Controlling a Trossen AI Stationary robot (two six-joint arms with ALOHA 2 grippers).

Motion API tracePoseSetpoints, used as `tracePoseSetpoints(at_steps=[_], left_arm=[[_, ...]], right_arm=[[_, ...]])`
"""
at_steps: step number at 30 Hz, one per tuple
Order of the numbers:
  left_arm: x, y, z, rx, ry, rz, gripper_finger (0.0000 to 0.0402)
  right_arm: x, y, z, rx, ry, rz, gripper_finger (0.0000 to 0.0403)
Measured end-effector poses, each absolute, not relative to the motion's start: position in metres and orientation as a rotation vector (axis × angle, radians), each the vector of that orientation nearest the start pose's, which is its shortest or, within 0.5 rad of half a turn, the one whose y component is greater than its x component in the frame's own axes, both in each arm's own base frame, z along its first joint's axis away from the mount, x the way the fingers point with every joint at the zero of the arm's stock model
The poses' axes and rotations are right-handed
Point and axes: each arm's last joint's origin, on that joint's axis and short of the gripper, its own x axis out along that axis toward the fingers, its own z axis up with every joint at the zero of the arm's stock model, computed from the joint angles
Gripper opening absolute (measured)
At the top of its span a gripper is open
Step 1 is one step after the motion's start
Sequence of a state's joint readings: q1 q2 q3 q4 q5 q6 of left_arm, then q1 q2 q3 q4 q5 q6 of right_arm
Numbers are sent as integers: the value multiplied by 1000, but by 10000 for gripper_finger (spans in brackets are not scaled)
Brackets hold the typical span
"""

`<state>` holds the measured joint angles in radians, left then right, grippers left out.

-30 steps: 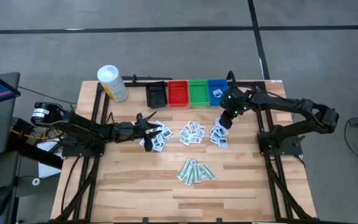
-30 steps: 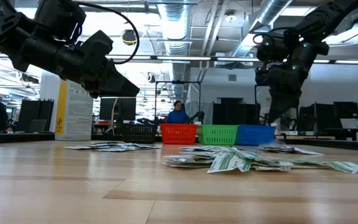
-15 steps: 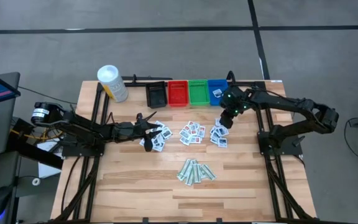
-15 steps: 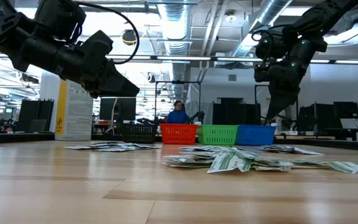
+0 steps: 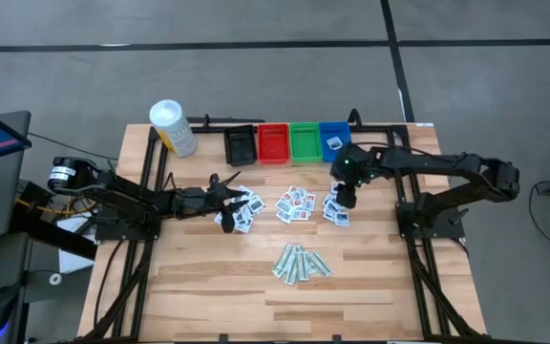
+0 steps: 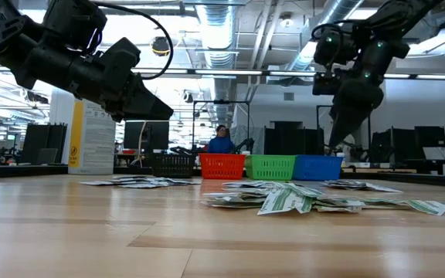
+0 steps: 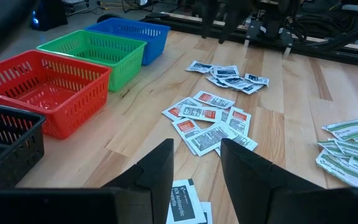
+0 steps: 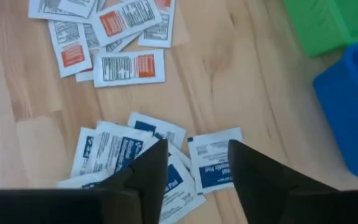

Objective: Pick & Place First Aid Supplies
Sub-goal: Put the blue alcohol pad into the blue bin

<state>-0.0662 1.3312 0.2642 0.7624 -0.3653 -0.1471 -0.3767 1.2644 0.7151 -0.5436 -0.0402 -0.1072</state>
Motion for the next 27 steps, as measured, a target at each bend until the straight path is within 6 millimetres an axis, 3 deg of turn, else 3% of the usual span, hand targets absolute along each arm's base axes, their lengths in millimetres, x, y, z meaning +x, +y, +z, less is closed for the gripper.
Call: tracePoseSetpoints(at_steps=[7, 18, 27], left_arm=[[219, -4, 146, -79, 276, 318, 134], [215, -4, 141, -75, 294, 319, 134], [215, -4, 141, -75, 294, 319, 134]], right_arm=[[216, -80, 189, 122, 1083, -312, 187], [231, -86, 145, 147, 1248, -295, 169], [233, -87, 140, 146, 1262, -293, 178]])
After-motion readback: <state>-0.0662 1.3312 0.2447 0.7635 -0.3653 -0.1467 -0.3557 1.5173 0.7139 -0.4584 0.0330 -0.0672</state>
